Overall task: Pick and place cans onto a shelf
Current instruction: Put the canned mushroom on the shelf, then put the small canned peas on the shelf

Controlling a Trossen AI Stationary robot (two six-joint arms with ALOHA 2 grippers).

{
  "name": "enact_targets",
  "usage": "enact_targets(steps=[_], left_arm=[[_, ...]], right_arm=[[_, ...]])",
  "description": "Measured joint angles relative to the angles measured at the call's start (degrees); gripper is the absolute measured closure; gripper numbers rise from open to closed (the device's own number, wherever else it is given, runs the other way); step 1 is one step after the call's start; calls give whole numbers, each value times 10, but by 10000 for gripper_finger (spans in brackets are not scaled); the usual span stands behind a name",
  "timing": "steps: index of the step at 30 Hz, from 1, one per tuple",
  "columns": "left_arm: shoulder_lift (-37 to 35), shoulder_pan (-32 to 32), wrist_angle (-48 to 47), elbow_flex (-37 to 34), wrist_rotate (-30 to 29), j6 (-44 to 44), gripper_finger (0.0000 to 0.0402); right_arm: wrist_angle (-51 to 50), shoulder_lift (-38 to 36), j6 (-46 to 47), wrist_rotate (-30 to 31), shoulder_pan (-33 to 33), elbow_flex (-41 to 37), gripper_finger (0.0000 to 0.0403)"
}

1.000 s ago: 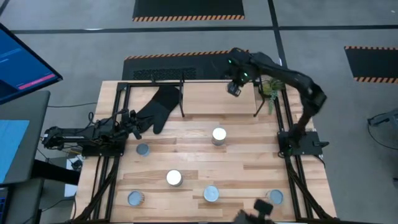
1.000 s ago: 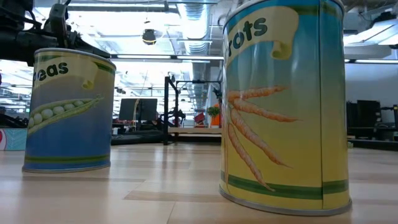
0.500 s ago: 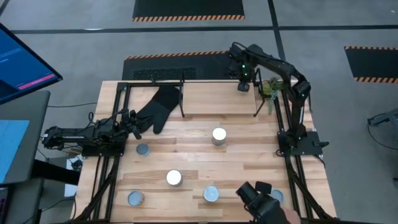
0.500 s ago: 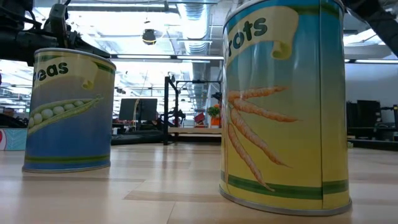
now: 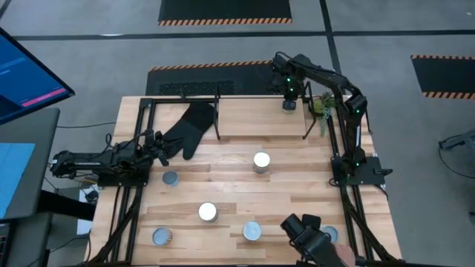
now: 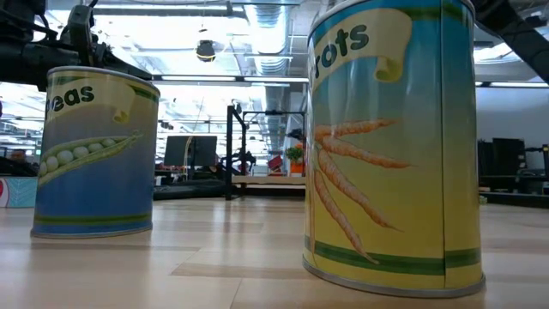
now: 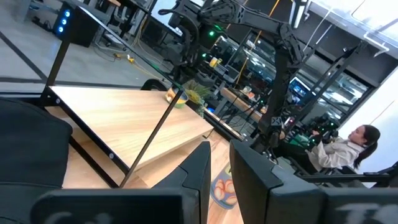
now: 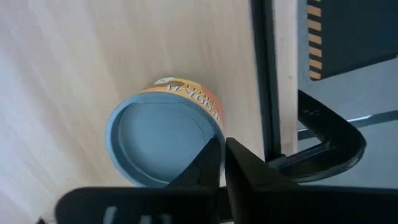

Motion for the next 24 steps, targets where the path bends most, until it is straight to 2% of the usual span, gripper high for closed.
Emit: enact_targets(steps=[14, 17, 20, 22, 24], left_arm=[[0, 0, 0, 0, 0, -1, 352], [0, 0, 0, 0, 0, 0, 352], [0, 0, 0, 0, 0, 3, 352], [0, 0, 0, 0, 0, 4, 352], [0, 0, 0, 0, 0, 4, 352]], right_arm=[[2, -2, 27, 4, 2, 5, 303], [-21, -2, 47, 9, 8, 34, 297], [-86, -2, 56, 10, 23, 88, 295], [-141, -3, 85, -12, 38, 127, 295], [-182, -14, 127, -72, 50, 155, 295]])
